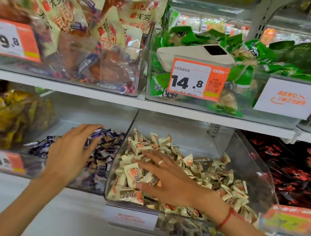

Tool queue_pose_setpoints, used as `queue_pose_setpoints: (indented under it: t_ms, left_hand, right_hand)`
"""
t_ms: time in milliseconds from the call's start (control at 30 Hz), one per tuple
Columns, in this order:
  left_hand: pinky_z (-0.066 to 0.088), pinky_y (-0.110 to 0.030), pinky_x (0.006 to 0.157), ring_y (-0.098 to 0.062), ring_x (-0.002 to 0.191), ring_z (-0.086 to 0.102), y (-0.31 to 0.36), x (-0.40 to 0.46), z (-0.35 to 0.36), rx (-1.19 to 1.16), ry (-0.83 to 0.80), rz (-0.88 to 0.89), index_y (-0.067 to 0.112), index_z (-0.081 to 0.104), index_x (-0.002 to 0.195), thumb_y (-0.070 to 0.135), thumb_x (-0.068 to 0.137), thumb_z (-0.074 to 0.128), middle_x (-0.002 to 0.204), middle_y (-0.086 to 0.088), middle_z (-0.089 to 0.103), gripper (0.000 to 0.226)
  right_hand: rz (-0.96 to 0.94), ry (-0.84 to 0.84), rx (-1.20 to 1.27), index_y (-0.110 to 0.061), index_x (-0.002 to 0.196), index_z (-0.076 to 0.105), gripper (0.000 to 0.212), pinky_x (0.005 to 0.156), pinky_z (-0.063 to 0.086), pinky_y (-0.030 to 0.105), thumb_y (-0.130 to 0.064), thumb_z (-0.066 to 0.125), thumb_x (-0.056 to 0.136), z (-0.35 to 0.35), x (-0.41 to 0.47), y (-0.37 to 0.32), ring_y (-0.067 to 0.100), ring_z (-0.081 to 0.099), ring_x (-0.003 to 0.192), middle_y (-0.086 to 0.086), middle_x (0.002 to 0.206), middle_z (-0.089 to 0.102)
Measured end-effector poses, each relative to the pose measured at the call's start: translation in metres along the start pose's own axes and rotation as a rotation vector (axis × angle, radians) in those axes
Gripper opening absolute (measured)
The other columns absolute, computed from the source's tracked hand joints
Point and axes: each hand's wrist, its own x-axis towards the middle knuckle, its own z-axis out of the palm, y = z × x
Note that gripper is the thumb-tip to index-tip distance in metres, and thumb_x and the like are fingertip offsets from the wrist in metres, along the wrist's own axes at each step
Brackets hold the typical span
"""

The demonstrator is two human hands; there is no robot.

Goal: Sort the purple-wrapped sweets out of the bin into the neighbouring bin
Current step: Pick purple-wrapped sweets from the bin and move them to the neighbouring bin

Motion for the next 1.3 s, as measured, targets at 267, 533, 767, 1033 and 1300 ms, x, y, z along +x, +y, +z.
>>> queue_pose_setpoints:
  t_ms: [267,533,767,1033,1300]
  left_hand:
    - [0.045,-0.049,0.095,-0.033,0.118,0.054,-0.015,0.014,0.021,-0.004,-0.285,-0.112,0.016,0.063,0.122,0.046,0.093,0.031,0.127,-0.01,0.061,0.052]
    - [0.046,-0.024,0.063,-0.002,0.076,0.058,0.129,0.018,-0.005,-0.308,-0.135,0.216,0.035,0.067,0.103,0.037,0.093,0.052,0.097,0.023,0.061,0.018]
    - [0.034,-0.038,0.109,-0.022,0.134,0.037,0.205,0.084,0.122,-0.024,-1.069,0.565,0.029,0.039,0.142,0.054,0.087,0.057,0.148,-0.002,0.037,0.063]
    - [0.04,-0.026,0.085,-0.014,0.108,0.056,0.204,0.089,0.145,0.148,-0.822,0.628,0.038,0.064,0.115,0.043,0.091,0.059,0.121,0.011,0.062,0.025]
    - [0.038,-0.027,0.072,-0.015,0.106,0.059,0.168,0.101,0.112,0.173,-0.433,0.449,0.035,0.067,0.107,0.04,0.092,0.057,0.113,0.013,0.067,0.018]
  right_hand:
    - [0.11,0.173,-0.035,-0.043,0.145,0.032,0.046,0.119,0.011,0.038,-0.052,0.025,0.101,-0.027,-0.028,0.012,0.013,0.014,0.145,-0.012,0.155,0.026]
    - [0.436,0.449,-0.365,-0.025,0.116,0.066,0.034,0.098,0.039,0.042,-0.011,0.061,0.086,-0.05,-0.108,0.105,0.027,0.053,0.117,-0.002,0.117,0.065]
    - [0.49,0.349,-0.286,-0.026,0.134,0.052,0.045,0.107,0.029,0.037,-0.013,0.044,0.091,-0.038,-0.102,0.131,0.025,0.041,0.125,0.001,0.129,0.056]
    - [0.468,0.159,-0.395,-0.027,0.138,0.048,0.052,0.118,0.008,0.04,-0.015,0.045,0.087,-0.041,-0.105,0.13,0.022,0.026,0.138,0.0,0.146,0.042]
    - [0.458,0.347,-0.085,-0.032,0.126,0.059,0.049,0.111,0.023,0.032,-0.004,0.044,0.089,-0.04,-0.103,0.133,0.017,0.037,0.13,-0.004,0.135,0.055]
